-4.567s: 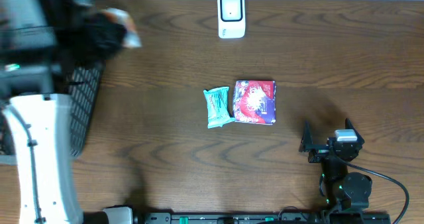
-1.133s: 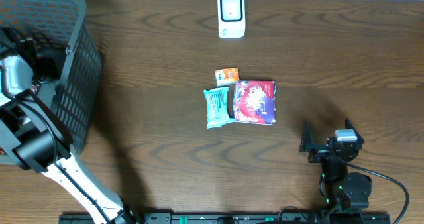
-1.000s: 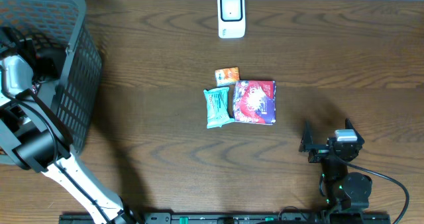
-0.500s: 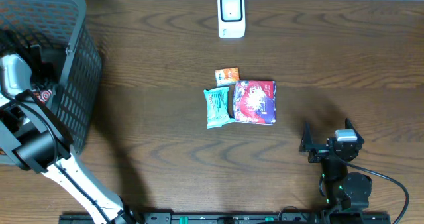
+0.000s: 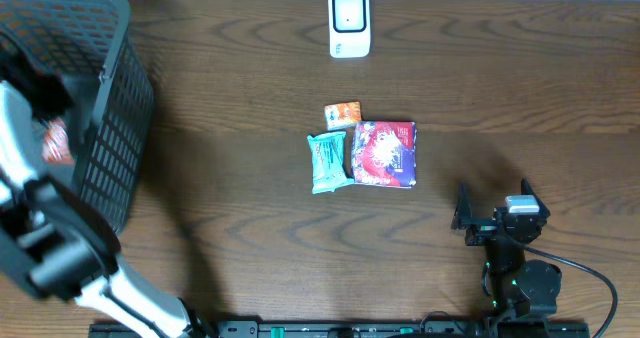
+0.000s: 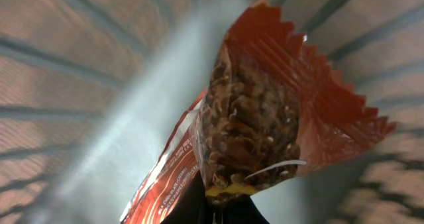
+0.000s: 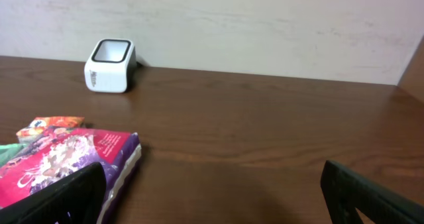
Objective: Scan the item barcode
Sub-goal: 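Reach the left gripper into the basket and grasp the orange Top bar, then place the orange Top bar left of the green pack with the left gripper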
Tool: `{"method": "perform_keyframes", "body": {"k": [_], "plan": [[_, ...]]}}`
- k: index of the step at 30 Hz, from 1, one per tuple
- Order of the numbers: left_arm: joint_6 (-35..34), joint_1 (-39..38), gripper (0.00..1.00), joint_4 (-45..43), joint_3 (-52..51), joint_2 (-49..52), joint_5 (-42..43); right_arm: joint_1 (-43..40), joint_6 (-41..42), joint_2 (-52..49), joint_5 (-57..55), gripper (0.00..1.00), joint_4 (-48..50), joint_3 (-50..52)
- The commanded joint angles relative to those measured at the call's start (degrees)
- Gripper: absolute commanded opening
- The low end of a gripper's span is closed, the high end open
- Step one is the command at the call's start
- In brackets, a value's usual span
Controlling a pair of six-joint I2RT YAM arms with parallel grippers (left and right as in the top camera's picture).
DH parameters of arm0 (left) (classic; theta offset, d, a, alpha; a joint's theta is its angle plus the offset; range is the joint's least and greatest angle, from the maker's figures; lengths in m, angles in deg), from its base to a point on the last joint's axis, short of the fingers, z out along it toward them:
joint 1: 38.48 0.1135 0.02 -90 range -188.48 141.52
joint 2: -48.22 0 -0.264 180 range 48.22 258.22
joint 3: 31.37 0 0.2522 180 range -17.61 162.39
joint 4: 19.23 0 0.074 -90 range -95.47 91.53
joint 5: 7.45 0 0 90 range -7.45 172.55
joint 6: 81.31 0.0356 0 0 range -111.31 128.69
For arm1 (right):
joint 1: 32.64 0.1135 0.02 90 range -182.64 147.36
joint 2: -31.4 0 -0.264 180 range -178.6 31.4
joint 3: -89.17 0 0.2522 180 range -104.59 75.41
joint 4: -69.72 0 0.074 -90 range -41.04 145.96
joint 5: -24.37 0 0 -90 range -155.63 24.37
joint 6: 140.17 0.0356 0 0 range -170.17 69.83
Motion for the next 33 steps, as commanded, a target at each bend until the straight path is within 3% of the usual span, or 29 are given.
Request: {"method": "perform_keyframes", "body": {"k": [1, 11, 17, 21, 28, 33], "plan": [[-5.2, -0.3, 0.07, -1.9, 1.0, -10.8, 3.5, -0.4, -0.7, 0.2, 0.1, 0.99, -0.2, 0.1], [-10.2, -1.2, 0.08, -4.0, 1.0, -21.3, 3.7, -0.4, -0.7, 0.2, 0.1, 0.99, -0.2, 0.1], [-22.2, -4.2, 0.07, -10.0, 1.0, -24.4, 18.3, -0.4, -0.7, 0.2, 0.1, 0.99, -0.2, 0.1], [-33.0, -9.6, 0.07, -11.7, 1.0, -26.2, 21.2, -0.4, -0.7, 0.2, 0.1, 0.99, -0.2, 0.1], [-33.2, -25.7, 0.07, -4.1, 1.0, -27.0, 21.8, -0.4, -0.7, 0.2, 0.1, 0.99, -0.2, 0.1], [-33.2, -36.7, 0.07, 6.0, 0.9, -24.7, 16.3, -0.4, -0.7, 0.2, 0.1, 0.99, -0.2, 0.1]]}}
